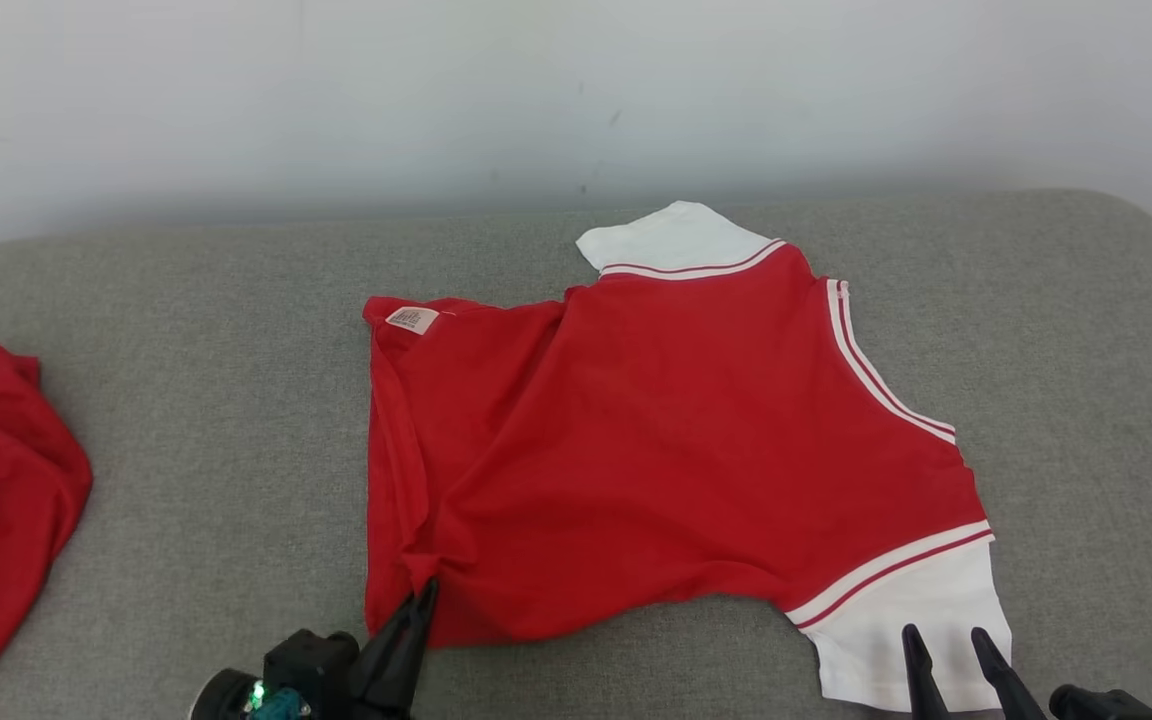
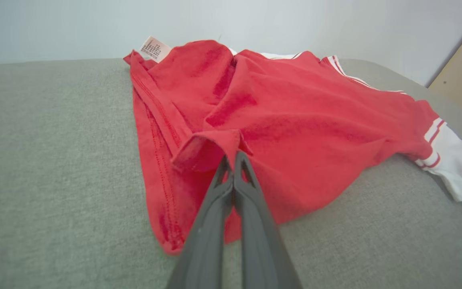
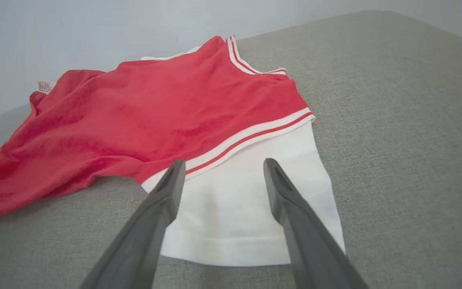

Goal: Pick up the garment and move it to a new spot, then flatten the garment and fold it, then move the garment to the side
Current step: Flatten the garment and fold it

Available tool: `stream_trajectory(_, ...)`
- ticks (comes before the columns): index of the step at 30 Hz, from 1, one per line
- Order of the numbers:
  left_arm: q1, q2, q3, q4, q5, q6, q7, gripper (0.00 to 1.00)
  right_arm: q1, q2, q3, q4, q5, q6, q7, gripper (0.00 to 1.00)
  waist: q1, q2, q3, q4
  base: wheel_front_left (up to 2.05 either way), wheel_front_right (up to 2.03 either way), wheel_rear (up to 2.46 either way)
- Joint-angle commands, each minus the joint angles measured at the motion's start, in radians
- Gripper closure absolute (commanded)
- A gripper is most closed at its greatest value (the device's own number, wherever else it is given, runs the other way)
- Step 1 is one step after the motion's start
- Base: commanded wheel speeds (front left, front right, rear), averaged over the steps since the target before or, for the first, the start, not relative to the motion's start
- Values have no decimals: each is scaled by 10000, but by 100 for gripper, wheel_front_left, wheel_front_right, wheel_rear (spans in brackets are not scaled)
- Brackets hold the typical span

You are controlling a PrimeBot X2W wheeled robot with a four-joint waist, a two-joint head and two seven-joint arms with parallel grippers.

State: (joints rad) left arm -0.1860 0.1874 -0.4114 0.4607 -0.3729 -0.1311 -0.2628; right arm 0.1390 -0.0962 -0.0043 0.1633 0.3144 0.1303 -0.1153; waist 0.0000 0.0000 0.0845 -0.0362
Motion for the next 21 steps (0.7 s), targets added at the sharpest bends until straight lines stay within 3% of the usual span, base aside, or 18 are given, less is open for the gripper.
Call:
stream_trajectory(1,-275,263,-88,-179,-111,15,-33,100,-175,2,39,111,-25,13,-112,0,0,0,82,-75,0,0,0)
stream_trajectory(9,-1618,1029,-514,353,-518,15,-35,100,-913,-154,483,547,69,13,-350,0,0,0,543,-587,0,0,0)
stream_trajectory(21,-3210,1408,-821,2007,-1474,15,-33,100,-1786,-272,685,1333,129,13,-747,0,0,0,1235,-1161,0,0,0)
